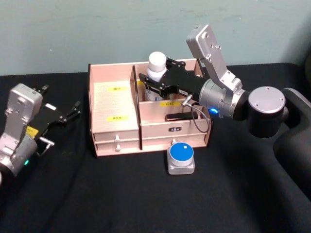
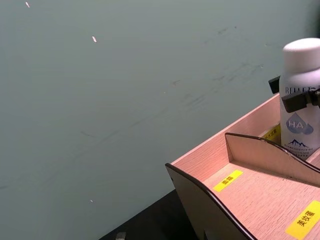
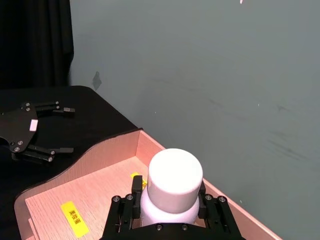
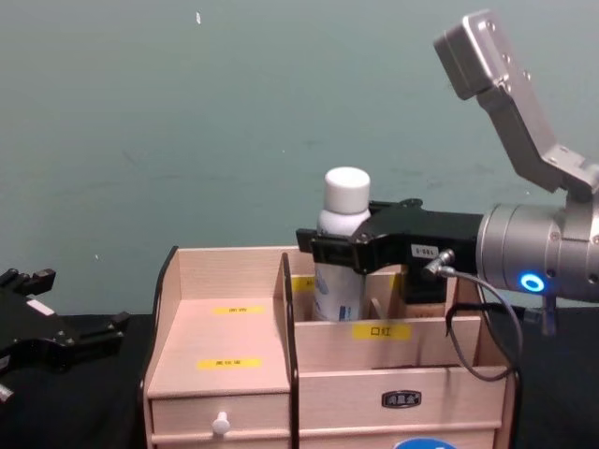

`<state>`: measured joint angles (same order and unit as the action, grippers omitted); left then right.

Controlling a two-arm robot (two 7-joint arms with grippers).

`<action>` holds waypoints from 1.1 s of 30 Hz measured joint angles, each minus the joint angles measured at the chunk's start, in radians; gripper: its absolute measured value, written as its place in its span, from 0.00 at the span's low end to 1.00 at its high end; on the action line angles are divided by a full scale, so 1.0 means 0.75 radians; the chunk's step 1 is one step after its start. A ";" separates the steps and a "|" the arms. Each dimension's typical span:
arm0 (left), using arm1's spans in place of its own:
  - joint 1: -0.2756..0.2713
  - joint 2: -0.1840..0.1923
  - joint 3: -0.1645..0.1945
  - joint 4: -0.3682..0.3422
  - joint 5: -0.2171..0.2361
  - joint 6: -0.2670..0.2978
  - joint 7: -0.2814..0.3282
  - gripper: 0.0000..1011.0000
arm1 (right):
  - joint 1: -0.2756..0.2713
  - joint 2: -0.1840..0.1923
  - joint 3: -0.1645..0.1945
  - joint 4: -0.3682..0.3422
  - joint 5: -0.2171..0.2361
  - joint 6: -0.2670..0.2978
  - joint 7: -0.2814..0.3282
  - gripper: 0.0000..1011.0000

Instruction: Pick up the facial cleanser and watermelon frost from the table and place them into the tiered storage box.

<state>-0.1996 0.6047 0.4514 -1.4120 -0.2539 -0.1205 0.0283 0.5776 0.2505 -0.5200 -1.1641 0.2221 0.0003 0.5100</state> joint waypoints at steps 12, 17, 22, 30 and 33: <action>0.000 0.000 0.000 0.000 0.000 0.000 0.000 1.00 | -0.010 -0.006 -0.006 0.048 -0.003 -0.005 0.009 0.61; 0.000 0.000 0.000 0.000 0.000 0.000 0.000 1.00 | -0.010 -0.007 -0.012 0.065 -0.015 -0.007 0.011 0.61; 0.000 0.000 0.000 0.000 0.000 0.000 0.000 1.00 | -0.009 -0.008 -0.017 0.067 -0.021 -0.002 0.009 0.61; 0.000 0.000 0.000 0.000 0.000 0.000 0.000 1.00 | -0.011 -0.006 -0.017 0.066 -0.022 0.003 0.011 0.63; 0.000 0.000 0.000 0.000 0.000 0.000 0.000 1.00 | -0.011 -0.006 -0.017 0.065 -0.022 0.004 0.011 0.72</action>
<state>-0.1995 0.6047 0.4514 -1.4120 -0.2539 -0.1206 0.0283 0.5693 0.2460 -0.5330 -1.1151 0.2060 0.0030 0.5186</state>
